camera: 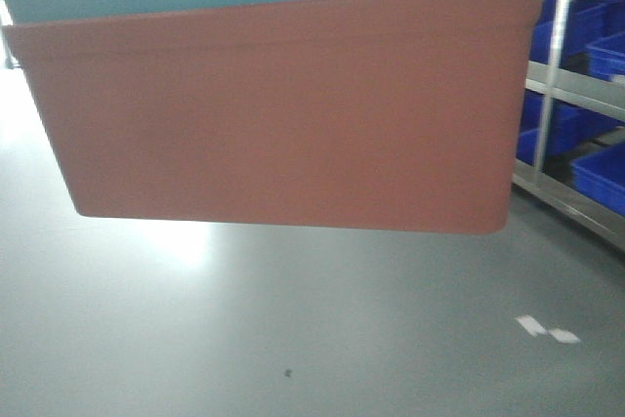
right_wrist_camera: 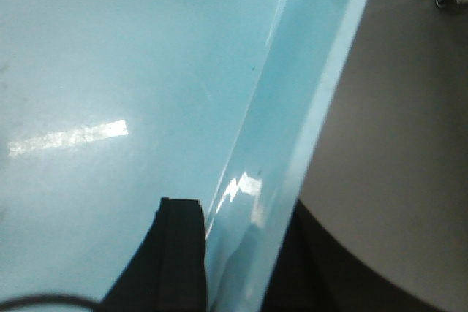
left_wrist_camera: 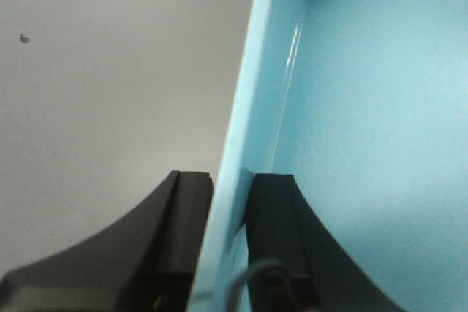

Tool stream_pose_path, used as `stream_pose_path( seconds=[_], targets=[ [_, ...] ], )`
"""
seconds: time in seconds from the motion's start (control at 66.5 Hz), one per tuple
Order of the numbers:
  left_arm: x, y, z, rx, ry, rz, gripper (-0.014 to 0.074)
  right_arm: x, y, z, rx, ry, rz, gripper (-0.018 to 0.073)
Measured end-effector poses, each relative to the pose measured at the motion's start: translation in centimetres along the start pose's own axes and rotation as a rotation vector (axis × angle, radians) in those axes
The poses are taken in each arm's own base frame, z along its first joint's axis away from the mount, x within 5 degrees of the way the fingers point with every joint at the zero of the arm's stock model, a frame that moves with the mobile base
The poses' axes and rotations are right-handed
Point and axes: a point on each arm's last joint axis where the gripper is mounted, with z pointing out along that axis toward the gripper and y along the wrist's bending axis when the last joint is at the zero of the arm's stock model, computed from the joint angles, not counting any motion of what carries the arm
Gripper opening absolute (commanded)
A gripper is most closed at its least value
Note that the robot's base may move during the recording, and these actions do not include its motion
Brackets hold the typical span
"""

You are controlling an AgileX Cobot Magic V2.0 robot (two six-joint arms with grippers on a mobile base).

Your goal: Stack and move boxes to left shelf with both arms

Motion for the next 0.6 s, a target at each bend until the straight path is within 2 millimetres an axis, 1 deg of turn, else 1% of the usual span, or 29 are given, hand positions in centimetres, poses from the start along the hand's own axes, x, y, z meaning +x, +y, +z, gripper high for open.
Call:
stream_pose_path(
  seconds=[0.602],
  targets=[
    [0.01, -0.01, 0.03, 0.000, 0.001, 0.000, -0.0003, 0.01, -0.01, 0.00, 0.001, 0.002, 0.000, 0.0056]
  ],
)
